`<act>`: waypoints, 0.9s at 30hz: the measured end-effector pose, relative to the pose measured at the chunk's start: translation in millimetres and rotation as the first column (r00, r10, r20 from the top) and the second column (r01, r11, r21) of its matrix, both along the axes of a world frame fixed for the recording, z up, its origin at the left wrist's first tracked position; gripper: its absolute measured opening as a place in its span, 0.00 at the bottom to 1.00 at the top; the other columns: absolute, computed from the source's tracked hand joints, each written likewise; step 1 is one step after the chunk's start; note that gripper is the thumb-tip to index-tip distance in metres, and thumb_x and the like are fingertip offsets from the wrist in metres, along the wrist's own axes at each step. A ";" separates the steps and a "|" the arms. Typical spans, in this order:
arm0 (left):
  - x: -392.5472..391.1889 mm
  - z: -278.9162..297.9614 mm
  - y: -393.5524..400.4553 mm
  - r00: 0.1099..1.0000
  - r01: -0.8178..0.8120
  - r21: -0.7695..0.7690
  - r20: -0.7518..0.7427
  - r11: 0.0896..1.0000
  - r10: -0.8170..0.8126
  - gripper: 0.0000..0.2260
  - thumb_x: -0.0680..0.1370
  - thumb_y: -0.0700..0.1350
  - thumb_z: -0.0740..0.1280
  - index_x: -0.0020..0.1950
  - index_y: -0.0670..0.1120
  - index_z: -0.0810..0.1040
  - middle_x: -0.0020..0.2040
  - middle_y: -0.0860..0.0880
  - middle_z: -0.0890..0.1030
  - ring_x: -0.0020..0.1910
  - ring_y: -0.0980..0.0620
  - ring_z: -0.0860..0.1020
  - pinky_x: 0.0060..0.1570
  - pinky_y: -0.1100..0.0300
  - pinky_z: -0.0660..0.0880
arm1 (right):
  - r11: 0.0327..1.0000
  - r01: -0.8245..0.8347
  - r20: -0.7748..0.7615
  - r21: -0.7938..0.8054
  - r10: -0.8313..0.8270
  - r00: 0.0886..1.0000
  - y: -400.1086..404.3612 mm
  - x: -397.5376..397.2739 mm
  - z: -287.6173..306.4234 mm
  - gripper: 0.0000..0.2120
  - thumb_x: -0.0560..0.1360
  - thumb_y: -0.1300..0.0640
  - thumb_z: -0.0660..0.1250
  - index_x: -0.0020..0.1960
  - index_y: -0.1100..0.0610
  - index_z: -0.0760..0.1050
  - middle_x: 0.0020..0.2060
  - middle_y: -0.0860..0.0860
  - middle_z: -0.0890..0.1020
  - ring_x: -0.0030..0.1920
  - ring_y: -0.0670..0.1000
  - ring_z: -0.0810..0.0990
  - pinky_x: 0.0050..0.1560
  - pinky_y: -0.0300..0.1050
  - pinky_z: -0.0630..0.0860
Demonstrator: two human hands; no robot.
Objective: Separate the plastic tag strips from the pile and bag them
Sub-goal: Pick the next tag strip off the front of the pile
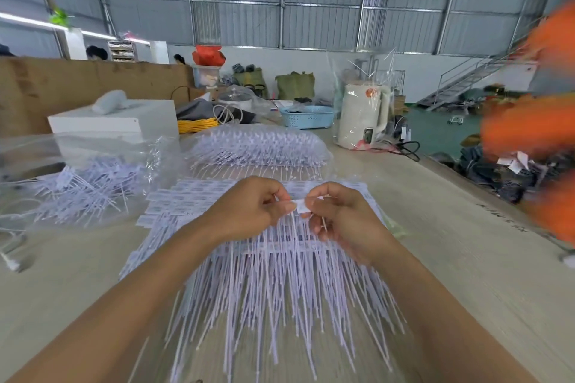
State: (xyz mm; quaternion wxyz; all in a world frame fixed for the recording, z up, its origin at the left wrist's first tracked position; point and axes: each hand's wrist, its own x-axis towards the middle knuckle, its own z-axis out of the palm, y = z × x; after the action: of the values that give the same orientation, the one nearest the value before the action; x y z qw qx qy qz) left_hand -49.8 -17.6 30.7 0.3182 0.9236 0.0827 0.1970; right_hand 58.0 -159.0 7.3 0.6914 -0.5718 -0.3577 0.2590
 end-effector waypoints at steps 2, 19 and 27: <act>4.6 5.2 -2.1 0.997 0.026 0.024 -0.067 0.999 -0.024 0.06 0.77 0.49 0.67 0.45 0.47 0.80 0.30 0.51 0.78 0.29 0.54 0.75 0.36 0.57 0.72 | 1.000 -0.012 0.056 -0.016 0.013 0.998 -2.5 3.5 -0.5 0.02 0.74 0.67 0.66 0.45 0.62 0.76 0.27 0.53 0.79 0.23 0.48 0.73 0.22 0.36 0.67; 17.4 12.1 -13.1 0.961 0.021 -0.367 -0.249 0.930 -0.120 0.08 0.78 0.40 0.65 0.40 0.44 0.80 0.20 0.54 0.68 0.19 0.58 0.63 0.20 0.70 0.58 | 0.949 0.296 0.593 -0.106 -0.179 0.785 -0.7 0.6 -5.9 0.16 0.74 0.71 0.62 0.38 0.52 0.69 0.22 0.43 0.73 0.20 0.43 0.73 0.21 0.39 0.73; 13.2 21.8 -11.6 0.948 0.010 -0.459 -0.277 0.888 -0.154 0.06 0.77 0.41 0.67 0.44 0.39 0.78 0.20 0.53 0.67 0.17 0.58 0.58 0.19 0.72 0.53 | 0.942 0.335 0.752 0.036 -0.246 0.612 -5.6 -6.9 -5.4 0.20 0.72 0.74 0.61 0.35 0.49 0.69 0.31 0.35 0.76 0.29 0.38 0.75 0.24 0.39 0.76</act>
State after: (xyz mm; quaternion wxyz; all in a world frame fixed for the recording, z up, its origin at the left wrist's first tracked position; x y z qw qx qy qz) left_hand -36.6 -29.3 52.5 0.5155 0.8461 0.1351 0.0133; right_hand 51.1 -164.6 2.0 0.4843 -0.7136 -0.4971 -0.0950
